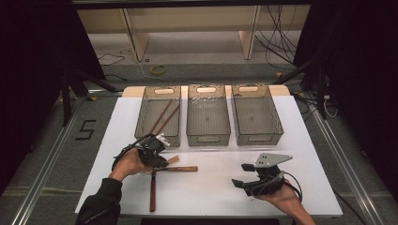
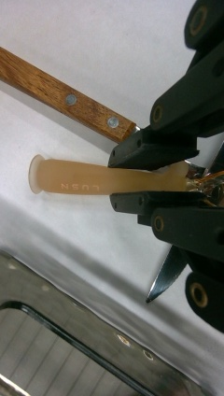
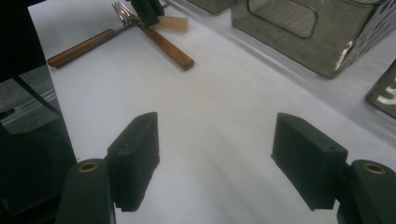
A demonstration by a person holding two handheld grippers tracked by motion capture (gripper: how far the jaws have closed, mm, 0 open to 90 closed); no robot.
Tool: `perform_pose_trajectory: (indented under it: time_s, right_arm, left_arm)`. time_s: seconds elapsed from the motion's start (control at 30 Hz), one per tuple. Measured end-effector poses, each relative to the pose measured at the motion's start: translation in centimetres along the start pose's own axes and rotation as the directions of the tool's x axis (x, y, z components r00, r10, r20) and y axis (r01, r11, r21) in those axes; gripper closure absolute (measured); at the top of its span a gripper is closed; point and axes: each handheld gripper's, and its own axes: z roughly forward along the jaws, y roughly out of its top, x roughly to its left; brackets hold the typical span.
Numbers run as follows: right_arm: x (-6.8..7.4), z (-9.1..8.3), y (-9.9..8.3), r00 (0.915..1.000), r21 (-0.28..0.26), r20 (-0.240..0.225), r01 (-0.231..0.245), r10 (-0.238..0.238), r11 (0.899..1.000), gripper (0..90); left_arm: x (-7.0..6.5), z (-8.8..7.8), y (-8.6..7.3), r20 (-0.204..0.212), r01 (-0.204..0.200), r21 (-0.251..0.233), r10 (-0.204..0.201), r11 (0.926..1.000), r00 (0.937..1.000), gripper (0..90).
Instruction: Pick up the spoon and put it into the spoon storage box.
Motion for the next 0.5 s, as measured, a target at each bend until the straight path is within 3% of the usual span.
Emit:
perform_pose_trajectory:
  time_s: [0.23, 0.5]
  right_arm:
    - [0.0, -0.1, 0.0, 1.0, -0.005, -0.003, -0.003, 0.003, 1.0, 32.6]
    - [0.0, -0.1, 0.0, 1.0, -0.004, -0.004, -0.003, 0.003, 1.0, 32.7]
  left_arm:
    - [-0.2, -0.4, 0.3, -0.016, 0.001, -0.03, -0.001, 0.9996, 0.9999, 77.6]
    - [-0.2, -1.6, 0.4, 0.01, 0.031, -0.102, -0.03, 0.9943, 0.9995, 77.6]
